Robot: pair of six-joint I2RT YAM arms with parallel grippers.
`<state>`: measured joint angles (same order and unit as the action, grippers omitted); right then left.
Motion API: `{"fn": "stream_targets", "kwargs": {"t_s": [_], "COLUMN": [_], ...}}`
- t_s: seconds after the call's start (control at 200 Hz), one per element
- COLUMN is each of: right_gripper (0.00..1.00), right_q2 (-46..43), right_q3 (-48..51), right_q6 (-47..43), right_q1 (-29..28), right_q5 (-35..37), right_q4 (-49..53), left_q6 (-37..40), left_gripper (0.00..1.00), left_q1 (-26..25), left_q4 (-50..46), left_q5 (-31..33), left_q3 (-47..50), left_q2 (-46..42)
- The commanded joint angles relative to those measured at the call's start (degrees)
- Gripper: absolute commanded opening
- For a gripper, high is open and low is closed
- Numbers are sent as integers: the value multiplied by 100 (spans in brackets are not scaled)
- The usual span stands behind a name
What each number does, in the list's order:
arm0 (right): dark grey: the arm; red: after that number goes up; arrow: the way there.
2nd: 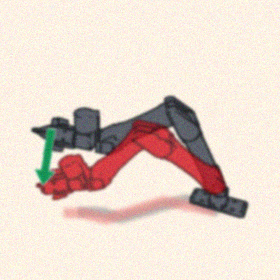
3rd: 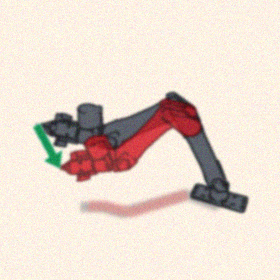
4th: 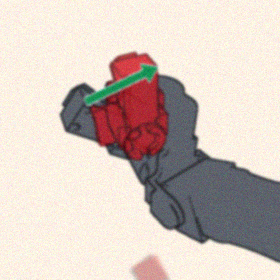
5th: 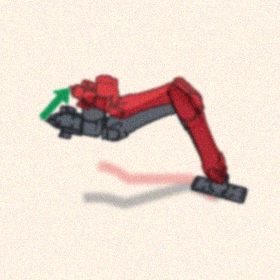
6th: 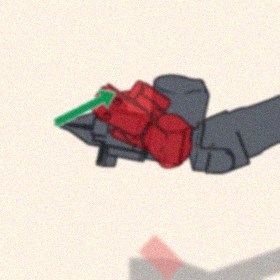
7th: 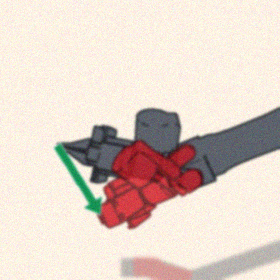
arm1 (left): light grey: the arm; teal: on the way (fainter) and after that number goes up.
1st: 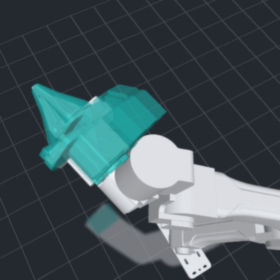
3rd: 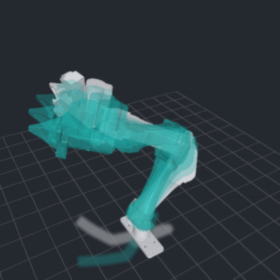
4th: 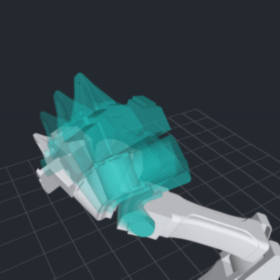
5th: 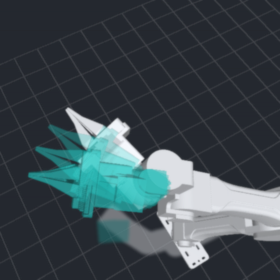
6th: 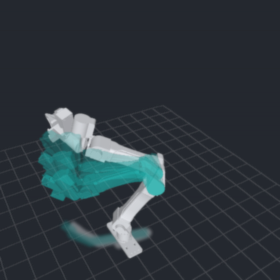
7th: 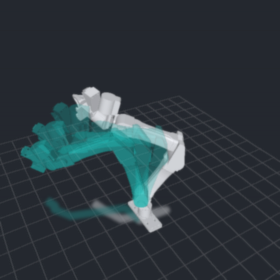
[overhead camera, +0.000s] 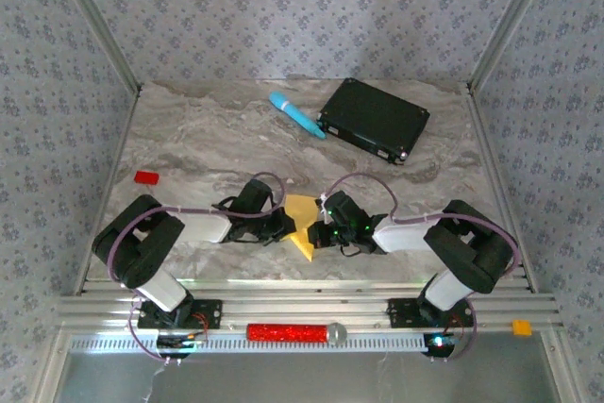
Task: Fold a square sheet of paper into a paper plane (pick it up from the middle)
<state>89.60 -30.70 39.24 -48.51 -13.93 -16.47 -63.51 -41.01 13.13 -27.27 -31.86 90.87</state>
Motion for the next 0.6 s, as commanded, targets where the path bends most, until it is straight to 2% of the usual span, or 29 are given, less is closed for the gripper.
{"fn": "stream_targets", "kwargs": {"t_s": [0.0,0.18,0.415,0.595], "right_gripper": [5,5,5,5], "right_q2": [195,215,169,163], "right_q3": [-15,-20,5,20], "right_q6": [53,49,48,48], "right_q1": [-20,-22,-27,-20], "right_q5": [67,64,93,93], "right_q4": [351,352,384,380], "left_q6": [128,208,451,576], "left_gripper": [9,9,11,12], "left_q1": [-21,-22,-32,-36], "left_q4": [-287,-360,-462,-396], "left_q5": [253,358,340,108], "left_q3": [107,116,-130,-364], "left_q2": [-85,-168,-698,-441]}}
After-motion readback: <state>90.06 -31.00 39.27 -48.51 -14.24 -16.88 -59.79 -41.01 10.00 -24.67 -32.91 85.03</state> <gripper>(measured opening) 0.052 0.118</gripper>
